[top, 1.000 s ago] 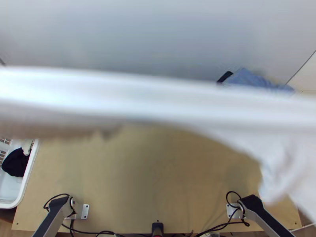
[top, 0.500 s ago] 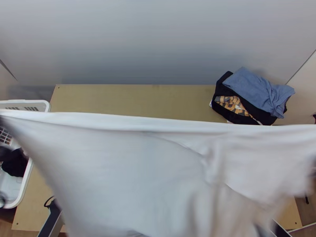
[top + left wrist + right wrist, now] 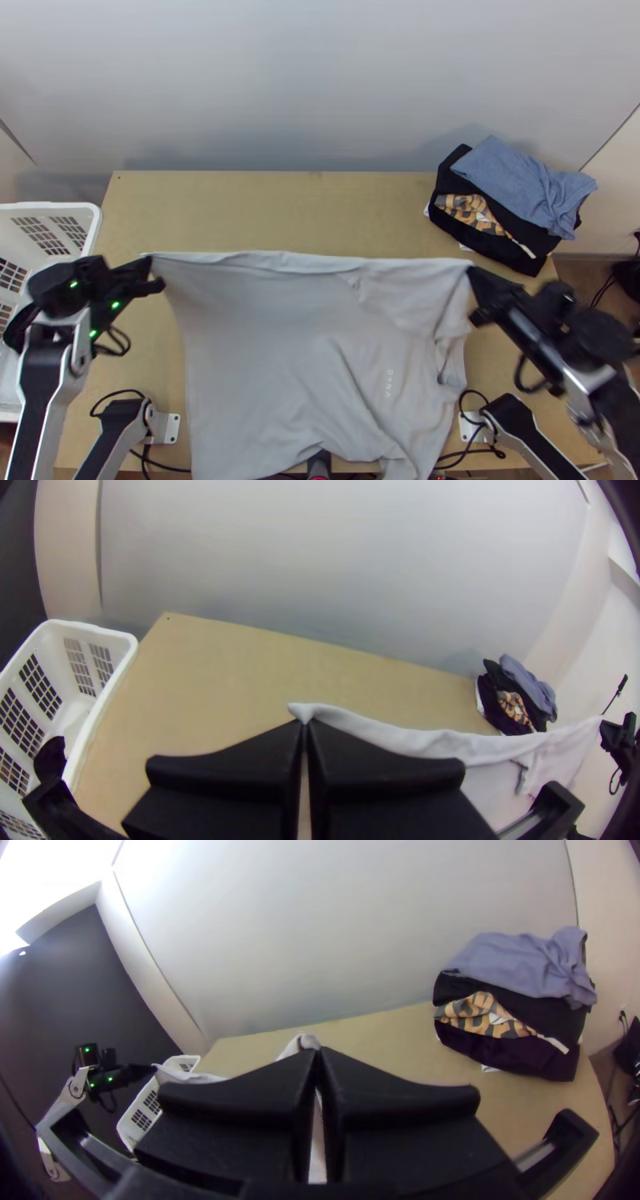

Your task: Fold the t-shirt

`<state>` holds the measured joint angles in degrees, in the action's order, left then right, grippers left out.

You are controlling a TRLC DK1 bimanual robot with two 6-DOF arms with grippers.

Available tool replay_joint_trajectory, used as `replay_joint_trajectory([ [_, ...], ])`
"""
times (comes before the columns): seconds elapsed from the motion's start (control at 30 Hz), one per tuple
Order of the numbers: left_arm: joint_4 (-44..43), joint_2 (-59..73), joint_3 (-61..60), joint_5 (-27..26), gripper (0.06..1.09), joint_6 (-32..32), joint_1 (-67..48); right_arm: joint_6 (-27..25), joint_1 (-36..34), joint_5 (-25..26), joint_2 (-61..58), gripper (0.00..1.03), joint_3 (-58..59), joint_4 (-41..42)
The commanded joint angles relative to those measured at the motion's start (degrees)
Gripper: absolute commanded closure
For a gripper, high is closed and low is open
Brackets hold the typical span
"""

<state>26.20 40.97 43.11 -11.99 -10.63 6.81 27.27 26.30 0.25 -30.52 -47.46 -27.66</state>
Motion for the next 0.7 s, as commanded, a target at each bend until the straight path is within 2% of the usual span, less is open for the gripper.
replay_joint_trajectory([
  [0.0,-12.3,16.8,-1.5,-0.5,1.05,-0.5,-1.3,-0.4,-9.6,-8.7,-16.3,1.0,0.6,7.7],
  [0.07,-13.1,22.8,2.3,-0.5,1.05,-0.9,-2.0,-0.5,-13.9,-12.8,-22.9,1.0,-2.2,8.8],
  [0.17,-15.8,31.0,6.7,-0.5,1.05,-1.4,-2.0,-2.0,-17.1,-14.7,-29.2,1.0,-3.0,14.4],
  [0.53,-20.0,56.3,23.9,-0.4,1.05,-2.1,-1.4,-3.4,-22.0,-14.4,-53.0,1.0,-10.1,29.1],
  [0.67,-20.0,63.5,31.6,-0.1,1.05,-2.3,-1.3,-3.4,-22.7,-13.1,-62.3,1.0,-17.0,29.8],
])
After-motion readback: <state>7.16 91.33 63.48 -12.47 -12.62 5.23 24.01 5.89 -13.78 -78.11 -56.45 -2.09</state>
